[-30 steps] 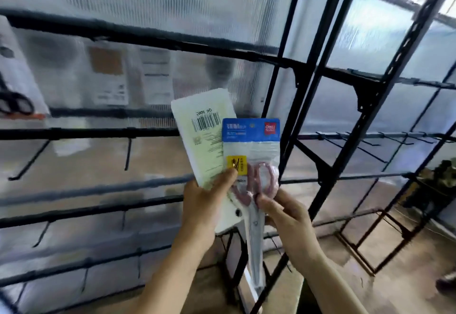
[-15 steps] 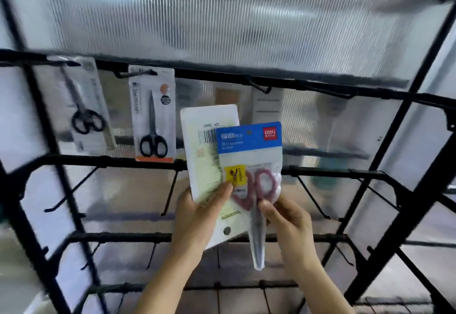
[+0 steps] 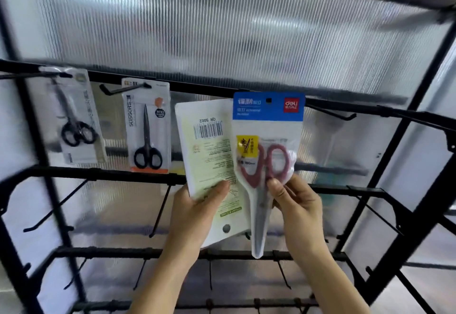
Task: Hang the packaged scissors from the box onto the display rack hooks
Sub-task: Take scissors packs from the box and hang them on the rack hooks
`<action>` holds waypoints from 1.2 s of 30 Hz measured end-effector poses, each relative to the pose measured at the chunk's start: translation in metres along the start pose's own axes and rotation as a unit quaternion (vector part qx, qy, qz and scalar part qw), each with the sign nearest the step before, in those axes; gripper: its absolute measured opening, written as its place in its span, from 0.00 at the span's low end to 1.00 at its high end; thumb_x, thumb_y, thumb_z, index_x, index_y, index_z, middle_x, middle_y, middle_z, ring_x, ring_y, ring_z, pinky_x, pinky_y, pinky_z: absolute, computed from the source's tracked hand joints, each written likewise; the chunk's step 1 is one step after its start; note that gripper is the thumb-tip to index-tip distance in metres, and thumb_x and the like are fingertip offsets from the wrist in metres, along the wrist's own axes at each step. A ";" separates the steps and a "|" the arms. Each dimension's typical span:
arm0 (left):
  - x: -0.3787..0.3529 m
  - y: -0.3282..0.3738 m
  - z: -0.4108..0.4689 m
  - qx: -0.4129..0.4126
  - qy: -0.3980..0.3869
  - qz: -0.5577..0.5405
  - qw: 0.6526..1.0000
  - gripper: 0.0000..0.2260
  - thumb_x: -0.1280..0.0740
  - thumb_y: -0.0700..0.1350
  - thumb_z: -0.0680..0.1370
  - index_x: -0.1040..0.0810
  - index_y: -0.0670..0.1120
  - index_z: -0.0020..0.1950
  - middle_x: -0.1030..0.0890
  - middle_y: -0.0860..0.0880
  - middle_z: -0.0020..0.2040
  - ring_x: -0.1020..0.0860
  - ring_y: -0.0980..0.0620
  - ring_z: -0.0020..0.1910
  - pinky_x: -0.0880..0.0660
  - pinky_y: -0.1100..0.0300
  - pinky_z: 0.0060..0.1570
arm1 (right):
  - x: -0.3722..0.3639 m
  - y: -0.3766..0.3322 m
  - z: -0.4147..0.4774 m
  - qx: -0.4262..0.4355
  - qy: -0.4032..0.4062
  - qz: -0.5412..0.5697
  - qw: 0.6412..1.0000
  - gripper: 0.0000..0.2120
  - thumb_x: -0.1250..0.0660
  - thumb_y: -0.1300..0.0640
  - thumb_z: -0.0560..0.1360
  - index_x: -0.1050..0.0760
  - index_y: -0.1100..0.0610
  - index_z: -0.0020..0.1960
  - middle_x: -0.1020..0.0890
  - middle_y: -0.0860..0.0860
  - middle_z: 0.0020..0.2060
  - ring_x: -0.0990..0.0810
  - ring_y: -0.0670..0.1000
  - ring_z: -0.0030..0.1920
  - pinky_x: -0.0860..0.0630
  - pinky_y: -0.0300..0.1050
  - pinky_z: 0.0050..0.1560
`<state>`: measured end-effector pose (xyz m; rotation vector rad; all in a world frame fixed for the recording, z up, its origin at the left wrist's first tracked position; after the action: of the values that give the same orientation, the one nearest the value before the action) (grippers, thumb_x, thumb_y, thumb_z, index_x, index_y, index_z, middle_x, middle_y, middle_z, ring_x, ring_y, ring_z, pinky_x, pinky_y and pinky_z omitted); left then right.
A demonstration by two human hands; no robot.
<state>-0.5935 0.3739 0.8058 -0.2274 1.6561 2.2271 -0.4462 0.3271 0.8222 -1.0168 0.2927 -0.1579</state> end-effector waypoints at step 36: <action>0.002 -0.008 0.000 -0.014 0.038 0.031 0.999 0.10 0.31 0.38 0.73 0.20 0.54 0.45 0.15 0.58 0.41 0.17 0.59 0.42 0.23 0.69 0.35 | 0.011 0.019 0.008 -0.070 -0.029 0.047 0.996 0.13 0.26 0.45 0.64 0.17 0.53 0.43 0.15 0.50 0.40 0.18 0.48 0.41 0.21 0.41 0.42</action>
<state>-0.5926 0.3761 0.7976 -0.2738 1.6932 2.3152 -0.4334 0.3406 0.8083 -1.1423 0.3002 -0.0226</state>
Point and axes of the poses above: each hand's wrist, its own z-axis towards the middle knuckle, its own x-axis out of the back of the hand, y = z × x, the point moved 4 cm from there along z, towards the middle knuckle
